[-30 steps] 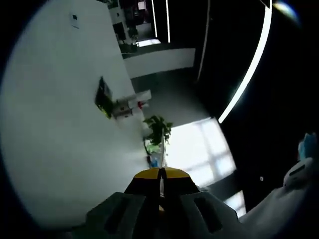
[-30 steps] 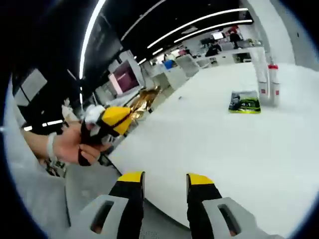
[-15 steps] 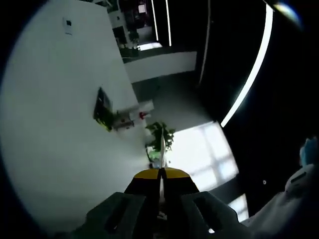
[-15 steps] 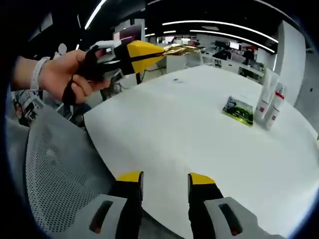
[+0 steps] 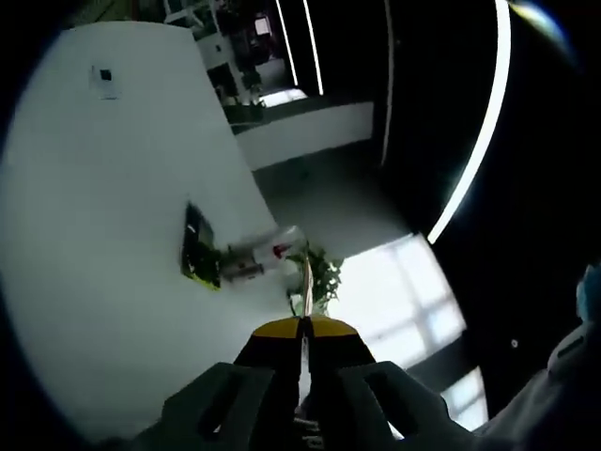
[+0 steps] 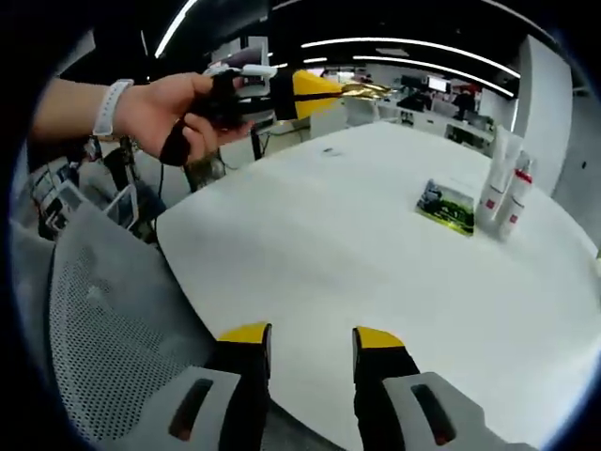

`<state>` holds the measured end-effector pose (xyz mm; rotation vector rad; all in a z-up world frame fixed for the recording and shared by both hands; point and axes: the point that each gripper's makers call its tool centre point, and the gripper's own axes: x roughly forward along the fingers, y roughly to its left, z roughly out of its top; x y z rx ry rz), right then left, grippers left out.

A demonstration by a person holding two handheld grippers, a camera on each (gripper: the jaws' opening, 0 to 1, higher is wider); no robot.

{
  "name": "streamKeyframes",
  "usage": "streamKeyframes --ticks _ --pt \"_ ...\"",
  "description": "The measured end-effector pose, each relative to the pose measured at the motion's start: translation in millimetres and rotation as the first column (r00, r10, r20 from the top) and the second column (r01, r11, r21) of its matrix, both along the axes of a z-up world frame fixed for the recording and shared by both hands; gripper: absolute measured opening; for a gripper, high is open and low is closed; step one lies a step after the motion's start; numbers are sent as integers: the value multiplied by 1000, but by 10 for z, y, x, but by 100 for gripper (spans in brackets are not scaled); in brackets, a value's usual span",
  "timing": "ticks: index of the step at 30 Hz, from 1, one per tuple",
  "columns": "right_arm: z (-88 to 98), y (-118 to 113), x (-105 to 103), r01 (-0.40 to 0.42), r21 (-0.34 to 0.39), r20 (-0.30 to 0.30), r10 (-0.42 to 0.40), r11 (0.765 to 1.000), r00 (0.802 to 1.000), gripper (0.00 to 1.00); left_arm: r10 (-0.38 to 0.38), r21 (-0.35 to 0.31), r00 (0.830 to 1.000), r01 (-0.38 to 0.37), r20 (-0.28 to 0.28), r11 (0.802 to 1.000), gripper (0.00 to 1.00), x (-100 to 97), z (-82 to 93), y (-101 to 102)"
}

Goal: Arrange the skincare products in the storage area until every visible bottle or jar stands upright without overlapping.

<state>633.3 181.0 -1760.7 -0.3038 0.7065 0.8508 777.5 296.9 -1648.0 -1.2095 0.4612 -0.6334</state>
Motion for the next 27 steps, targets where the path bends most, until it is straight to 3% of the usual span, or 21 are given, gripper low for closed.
streamKeyframes --ticks 6,19,27 --pt "18 1 10 -2 -3 14 2 1000 1000 27 31 35 999 -31 -11 999 0 271 -58 84" --pt "34 -2 17 0 1 22 -1 1000 1000 24 33 82 999 -34 13 996 0 814 -10 121" --pt "27 -8 12 -1 -1 20 1 1000 1000 22 39 126 999 -38 0 991 0 1070 -92 50"
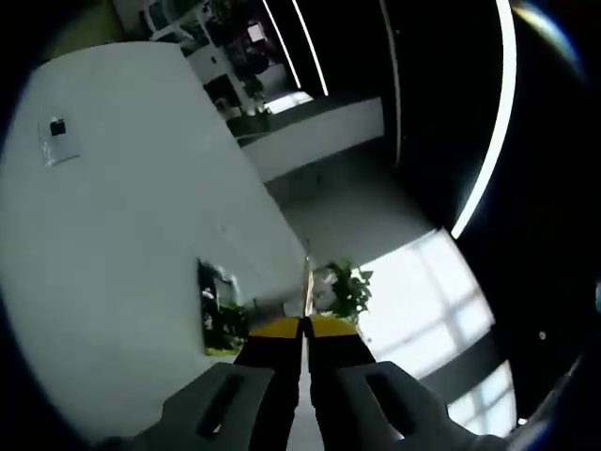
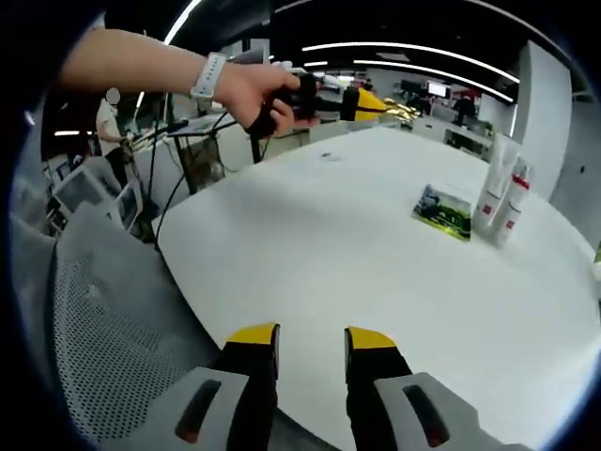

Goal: Arrange the skincare products in the storage area until every visible bottle or jar stands upright without overlapping.

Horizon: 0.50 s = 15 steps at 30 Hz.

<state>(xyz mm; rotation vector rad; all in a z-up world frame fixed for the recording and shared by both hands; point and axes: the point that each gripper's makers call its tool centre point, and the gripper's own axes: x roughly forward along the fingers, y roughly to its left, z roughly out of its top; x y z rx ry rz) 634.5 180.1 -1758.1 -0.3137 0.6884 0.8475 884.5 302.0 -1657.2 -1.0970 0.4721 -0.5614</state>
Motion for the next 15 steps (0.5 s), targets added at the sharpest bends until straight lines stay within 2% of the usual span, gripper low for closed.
streamKeyframes --ticks 7,15 --pt "-20 -14 0 2 -12 -4 -2 1000 1000 20 7 -5 1000 -7 -18 1000 0 127 -62 -68" --pt "-50 -24 -5 1 -25 -13 -1 1000 1000 19 13 -11 998 -14 -66 1000 0 268 -297 -89"
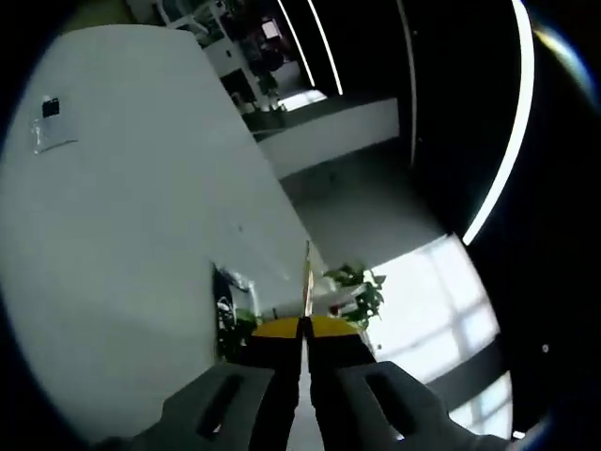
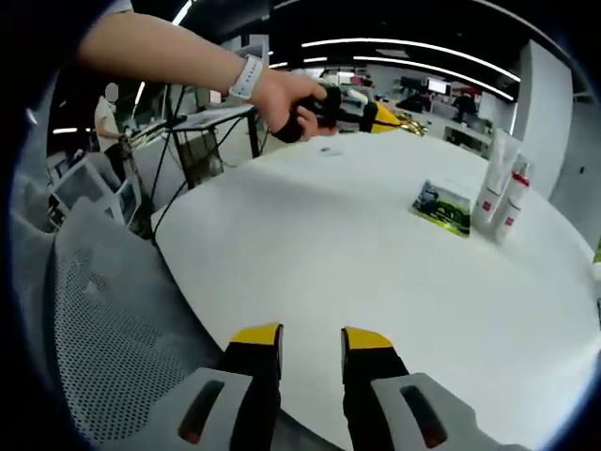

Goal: Arrange the skincare products in the storage area until every visible bottle or jar stands upright without overlapping.

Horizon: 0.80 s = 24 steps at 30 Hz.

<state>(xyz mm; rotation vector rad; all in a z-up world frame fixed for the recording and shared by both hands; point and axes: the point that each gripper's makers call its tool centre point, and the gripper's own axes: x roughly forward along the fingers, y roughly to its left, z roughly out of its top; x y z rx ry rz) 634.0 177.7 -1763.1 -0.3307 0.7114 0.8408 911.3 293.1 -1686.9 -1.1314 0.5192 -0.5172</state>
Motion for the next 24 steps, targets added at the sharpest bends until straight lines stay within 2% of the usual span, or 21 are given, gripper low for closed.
streamKeyframes --ticks 10,13,15,18,22,24 --pt "-34 1 -19 -5 -9 -17 5 1000 1000 19 18 -7 999 -18 -39 1000 0 195 -213 82" --pt "-49 -4 -25 -5 -13 -23 5 1000 1000 19 18 34 997 -15 -74 999 0 261 -359 111" --pt "-53 -4 -25 -4 -13 -25 4 1000 1000 18 14 42 994 -10 -105 999 0 291 -455 111" --pt "-62 -7 -29 -5 -17 -30 4 1000 1000 18 16 49 992 -10 -122 999 0 329 -531 100" --pt "-66 -10 -27 -3 -18 -32 2 1000 999 17 19 98 983 -2 -180 995 0 364 -701 87" --pt "-74 -7 -34 -6 -19 -36 5 1000 999 17 25 92 978 -6 -207 996 0 393 -769 65"
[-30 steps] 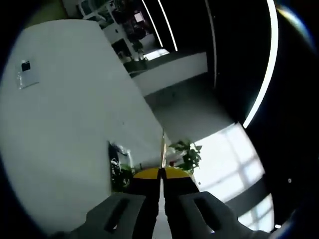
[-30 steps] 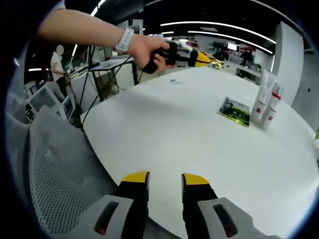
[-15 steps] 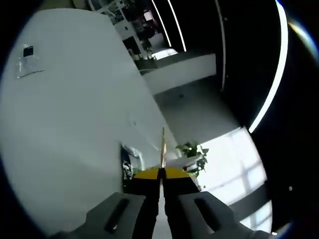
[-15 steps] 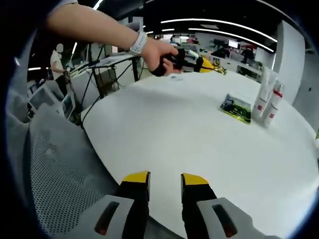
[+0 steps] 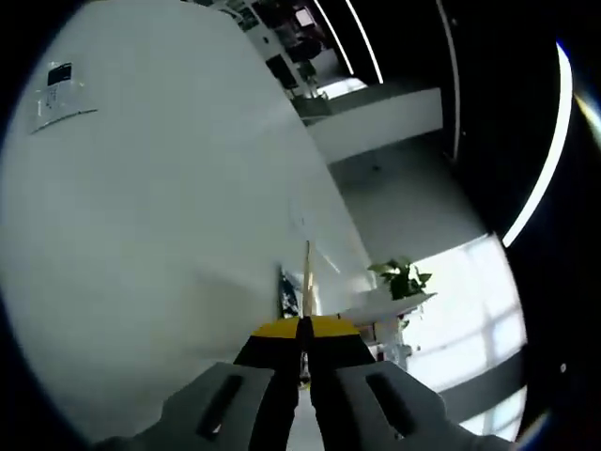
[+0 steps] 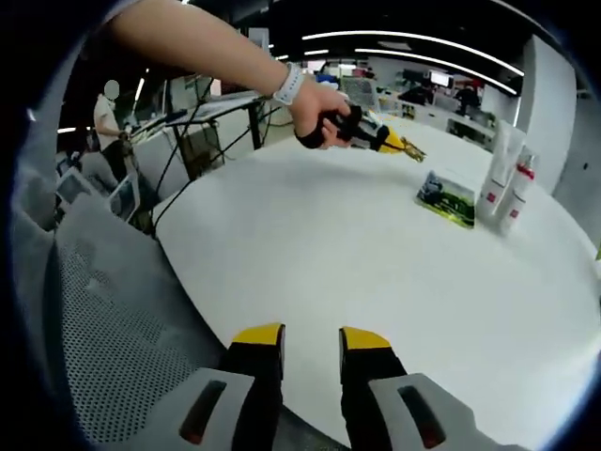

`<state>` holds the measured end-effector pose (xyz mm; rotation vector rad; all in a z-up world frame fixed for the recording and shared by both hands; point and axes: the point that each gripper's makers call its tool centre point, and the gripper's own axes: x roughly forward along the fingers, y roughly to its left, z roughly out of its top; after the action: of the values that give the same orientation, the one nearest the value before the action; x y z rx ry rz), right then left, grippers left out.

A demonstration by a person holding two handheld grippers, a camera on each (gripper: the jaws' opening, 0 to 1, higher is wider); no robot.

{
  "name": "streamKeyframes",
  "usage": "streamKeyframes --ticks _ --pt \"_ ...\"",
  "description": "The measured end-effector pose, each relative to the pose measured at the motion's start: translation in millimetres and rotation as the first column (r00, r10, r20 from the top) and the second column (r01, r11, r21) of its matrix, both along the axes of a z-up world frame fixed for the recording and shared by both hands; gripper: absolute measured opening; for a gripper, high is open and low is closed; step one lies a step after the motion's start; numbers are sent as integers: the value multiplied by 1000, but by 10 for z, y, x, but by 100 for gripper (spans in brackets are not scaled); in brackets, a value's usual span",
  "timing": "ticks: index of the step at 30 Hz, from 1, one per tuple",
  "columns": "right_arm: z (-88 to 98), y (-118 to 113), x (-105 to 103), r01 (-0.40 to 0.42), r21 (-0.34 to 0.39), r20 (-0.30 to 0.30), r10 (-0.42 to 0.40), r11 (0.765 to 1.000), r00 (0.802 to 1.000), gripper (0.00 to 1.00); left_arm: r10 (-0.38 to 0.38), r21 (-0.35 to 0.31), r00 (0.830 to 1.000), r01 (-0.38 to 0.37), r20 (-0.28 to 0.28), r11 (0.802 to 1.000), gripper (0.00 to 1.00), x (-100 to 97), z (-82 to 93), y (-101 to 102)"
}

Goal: Arrange the skincare products in the storage area until every visible bottle or jar stands upright without overlapping.

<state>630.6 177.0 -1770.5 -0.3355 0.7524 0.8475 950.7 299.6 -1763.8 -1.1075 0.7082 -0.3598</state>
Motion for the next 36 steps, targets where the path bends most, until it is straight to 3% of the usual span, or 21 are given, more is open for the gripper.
streamKeyframes --ticks 12,17,25,27,30,36 --pt "-10 -8 3 4 -2 -1 -4 1000 1000 16 20 73 998 -16 -56 997 0 179 -232 26" --pt "-12 -11 5 5 -2 -2 -5 1000 1000 16 7 104 994 4 -107 995 0 162 -344 26" --pt "-20 -10 -7 -7 -12 0 7 1000 1000 14 -31 126 992 47 -125 991 0 144 -357 -22" --pt "-34 -13 -21 -15 -21 -3 15 1000 1000 13 -43 179 992 64 -120 982 0 139 -368 14" --pt "-21 -13 -7 -11 -15 3 11 1000 1000 13 -45 189 991 68 -123 980 1 141 -361 41" --pt "-17 -21 -3 -11 -17 9 11 1000 1000 13 -30 181 988 58 -153 982 11 121 -364 81"
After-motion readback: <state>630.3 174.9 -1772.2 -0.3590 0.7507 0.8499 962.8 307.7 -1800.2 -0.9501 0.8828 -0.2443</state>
